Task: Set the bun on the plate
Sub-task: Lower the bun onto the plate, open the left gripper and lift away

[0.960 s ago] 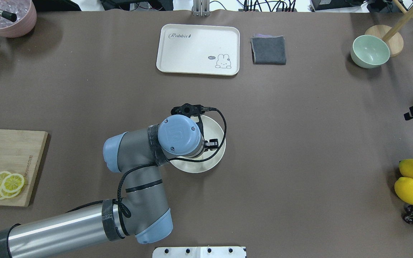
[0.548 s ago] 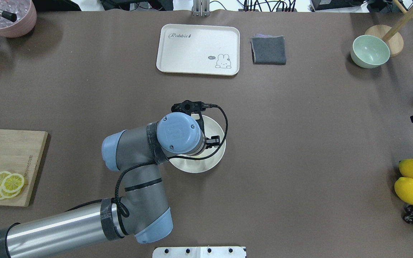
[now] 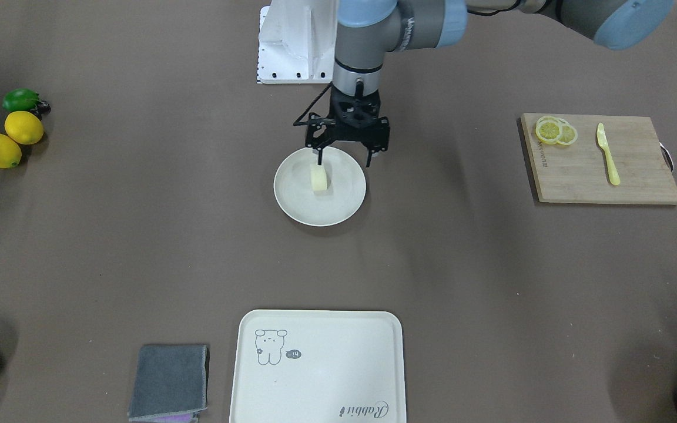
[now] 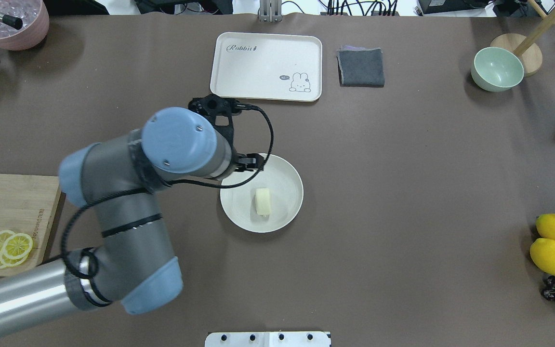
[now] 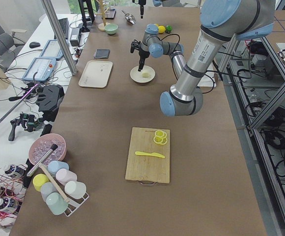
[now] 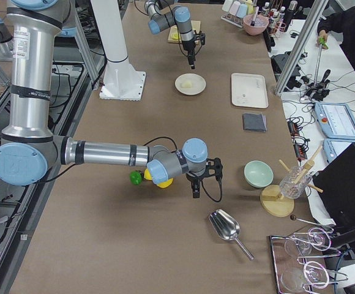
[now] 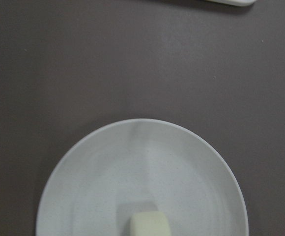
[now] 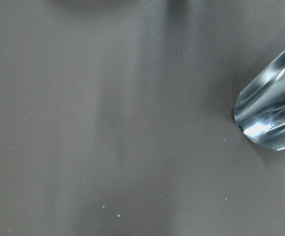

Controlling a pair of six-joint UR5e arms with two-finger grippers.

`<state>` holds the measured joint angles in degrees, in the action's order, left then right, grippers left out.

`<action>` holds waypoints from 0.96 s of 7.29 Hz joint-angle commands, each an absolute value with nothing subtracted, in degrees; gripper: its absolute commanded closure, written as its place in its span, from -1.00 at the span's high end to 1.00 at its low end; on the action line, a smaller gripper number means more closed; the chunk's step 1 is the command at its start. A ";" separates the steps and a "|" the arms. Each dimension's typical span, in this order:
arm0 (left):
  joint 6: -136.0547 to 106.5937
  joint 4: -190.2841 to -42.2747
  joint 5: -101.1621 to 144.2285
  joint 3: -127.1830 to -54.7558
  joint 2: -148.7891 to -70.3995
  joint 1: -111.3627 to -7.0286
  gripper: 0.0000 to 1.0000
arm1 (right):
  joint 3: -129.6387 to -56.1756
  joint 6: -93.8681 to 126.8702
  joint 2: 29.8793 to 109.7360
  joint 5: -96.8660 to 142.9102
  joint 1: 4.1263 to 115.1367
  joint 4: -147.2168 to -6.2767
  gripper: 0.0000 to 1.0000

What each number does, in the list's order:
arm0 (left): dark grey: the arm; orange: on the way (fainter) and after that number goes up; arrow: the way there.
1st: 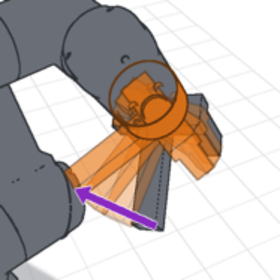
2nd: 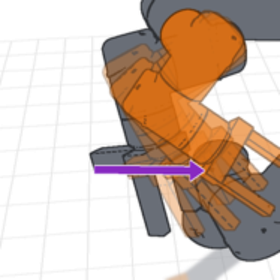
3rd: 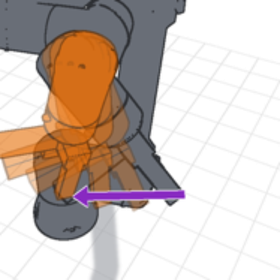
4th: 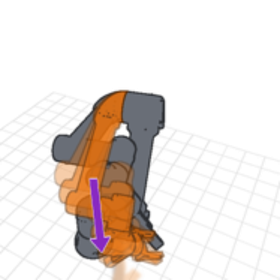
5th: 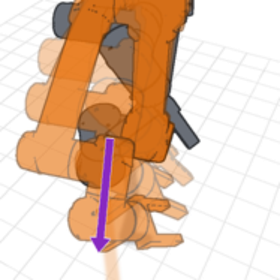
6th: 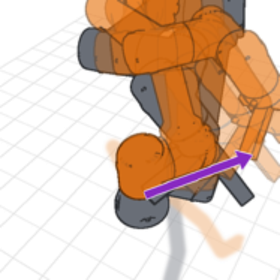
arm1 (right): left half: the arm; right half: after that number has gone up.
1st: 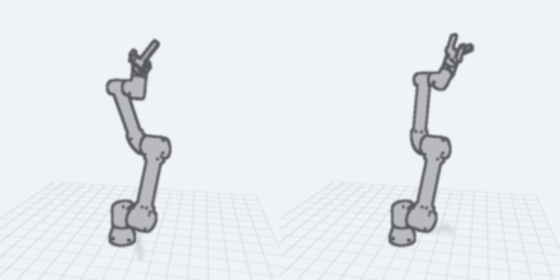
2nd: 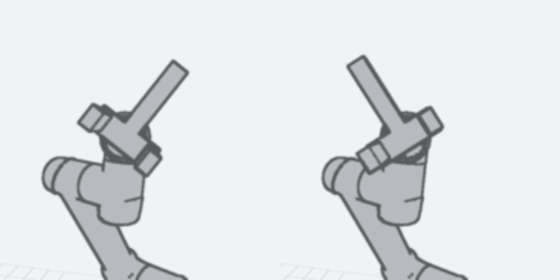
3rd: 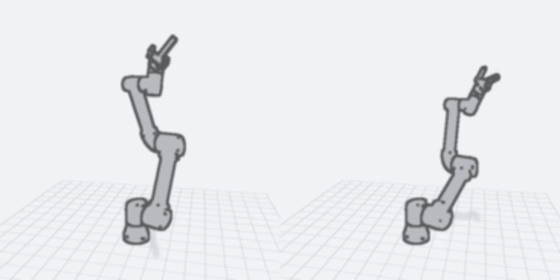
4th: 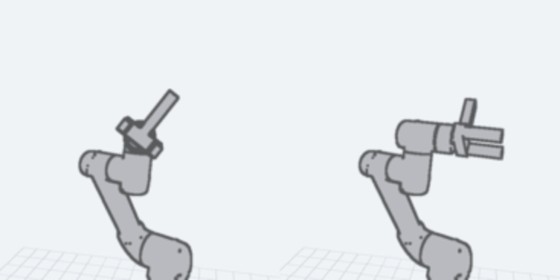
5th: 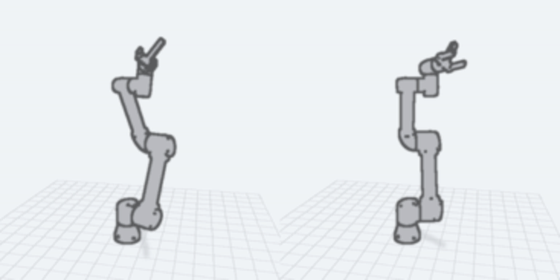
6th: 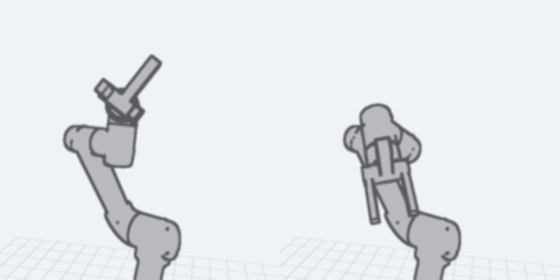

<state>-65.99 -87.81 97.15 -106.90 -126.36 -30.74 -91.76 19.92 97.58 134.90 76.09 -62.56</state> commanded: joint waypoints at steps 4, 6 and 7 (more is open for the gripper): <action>-16.78 -89.30 131.33 -112.87 -95.84 -65.85 0.95 | -91.50 10.82 100.02 134.04 81.82 -64.41 0.98; -14.86 -89.47 136.21 -106.65 -94.39 -76.32 0.95 | -91.49 10.55 100.02 134.03 82.09 -64.42 0.98; -6.85 -89.12 136.84 -103.31 -94.31 -79.33 0.95 | -91.67 10.55 100.02 134.21 82.35 -64.42 0.98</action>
<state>-13.76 -89.29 134.85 -107.41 -94.84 -74.22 -91.52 10.67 100.00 134.10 82.05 -64.37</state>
